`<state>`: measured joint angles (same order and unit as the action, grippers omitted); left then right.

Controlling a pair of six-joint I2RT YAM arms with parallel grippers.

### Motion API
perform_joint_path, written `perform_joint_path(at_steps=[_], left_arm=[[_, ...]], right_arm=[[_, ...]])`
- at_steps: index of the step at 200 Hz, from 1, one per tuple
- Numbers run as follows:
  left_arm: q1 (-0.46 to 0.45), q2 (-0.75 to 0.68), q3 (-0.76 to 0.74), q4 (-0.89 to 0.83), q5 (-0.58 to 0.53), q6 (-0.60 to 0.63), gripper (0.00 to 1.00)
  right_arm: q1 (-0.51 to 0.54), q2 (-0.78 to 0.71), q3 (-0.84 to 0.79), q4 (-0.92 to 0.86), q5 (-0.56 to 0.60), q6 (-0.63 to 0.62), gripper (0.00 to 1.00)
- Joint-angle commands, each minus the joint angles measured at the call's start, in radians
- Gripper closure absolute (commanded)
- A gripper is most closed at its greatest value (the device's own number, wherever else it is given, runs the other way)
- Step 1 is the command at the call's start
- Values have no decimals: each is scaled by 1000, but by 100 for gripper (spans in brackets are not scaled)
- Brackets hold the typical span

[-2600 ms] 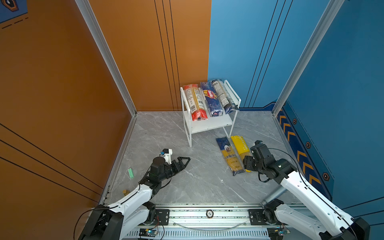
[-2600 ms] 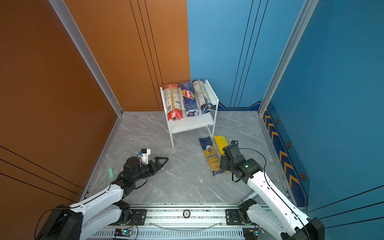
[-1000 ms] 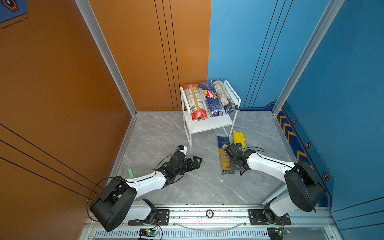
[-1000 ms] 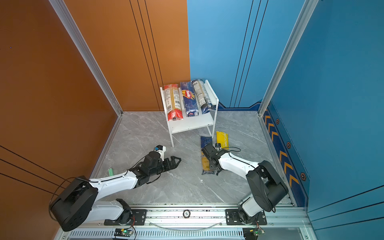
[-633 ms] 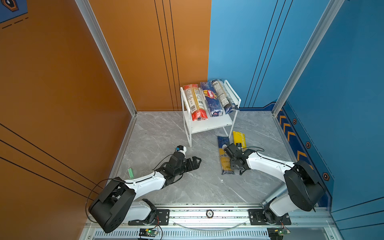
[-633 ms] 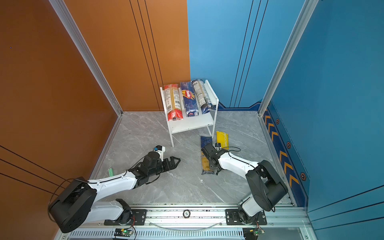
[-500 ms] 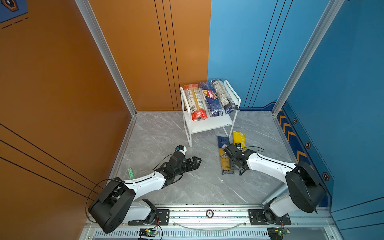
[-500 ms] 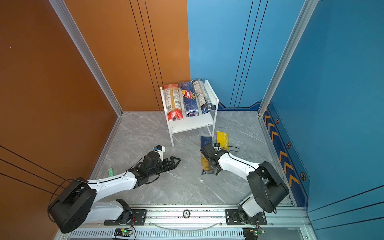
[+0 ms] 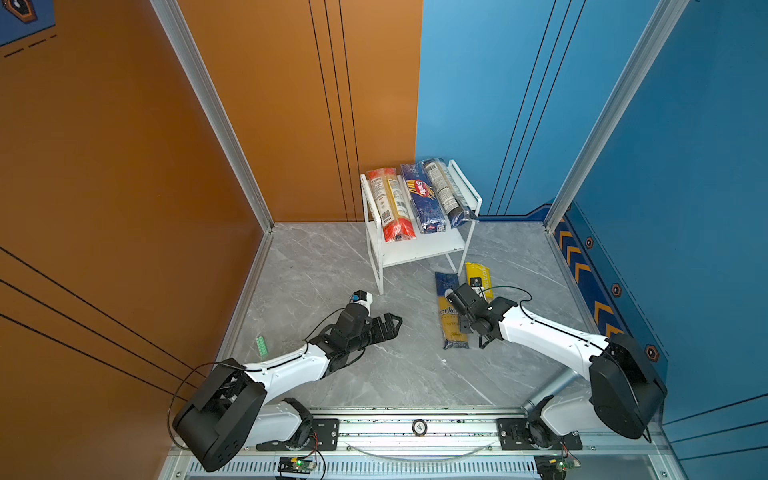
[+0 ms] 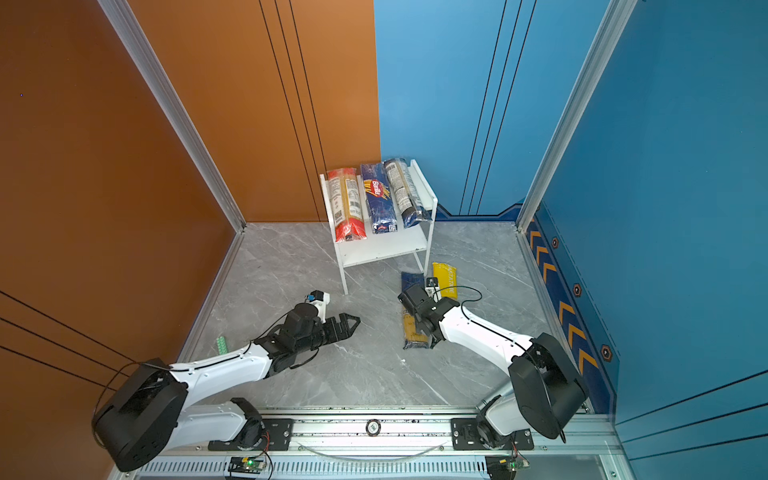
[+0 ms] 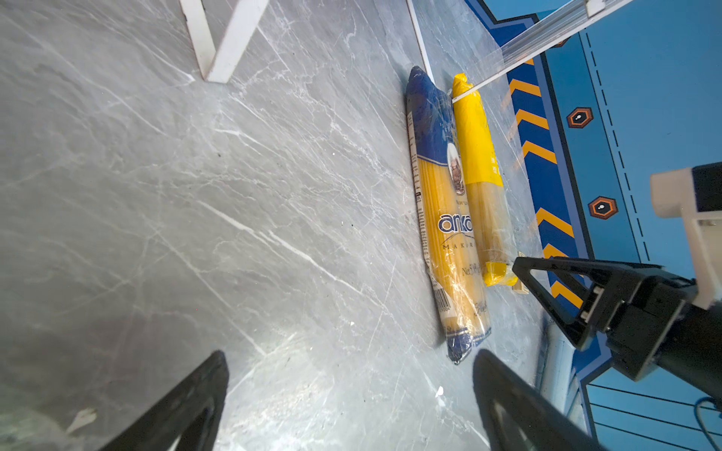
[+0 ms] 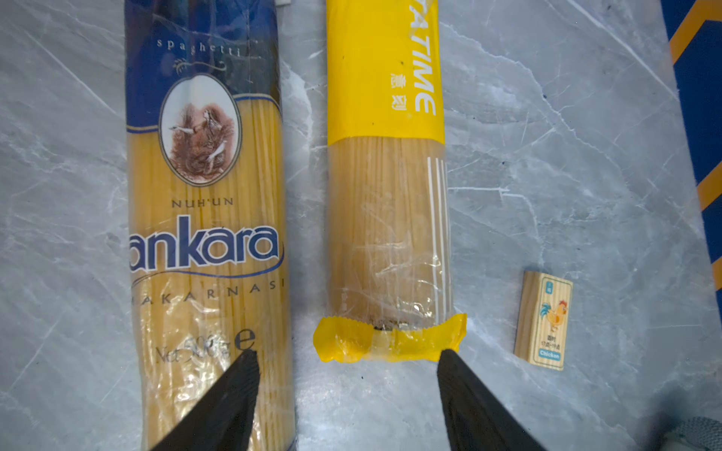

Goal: Place and organize the pasta boxes and bags onto the shelf

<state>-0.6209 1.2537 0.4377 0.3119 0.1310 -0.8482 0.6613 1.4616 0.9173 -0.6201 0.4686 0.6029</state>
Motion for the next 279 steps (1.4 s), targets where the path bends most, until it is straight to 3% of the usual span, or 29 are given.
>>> perform_joint_path(at_steps=[1,90,142,236,279], left_arm=[[0,-31,-13,-39,-14,33,2],[6,-67,-10,-87,-28,47,2],[10,-59,-8,-88,-22,47,2],[8,-89,-30,-87,-40,60,2],[-55,-83,-3,-86,-68,145,2]], right_arm=[[-14,43,45,-35,52,-37,29],[-42,210,117,-30,76,-96,29],[-22,251,107,43,-2,-154,30],[67,281,128,94,-74,-180,30],[55,206,104,100,-113,-185,30]])
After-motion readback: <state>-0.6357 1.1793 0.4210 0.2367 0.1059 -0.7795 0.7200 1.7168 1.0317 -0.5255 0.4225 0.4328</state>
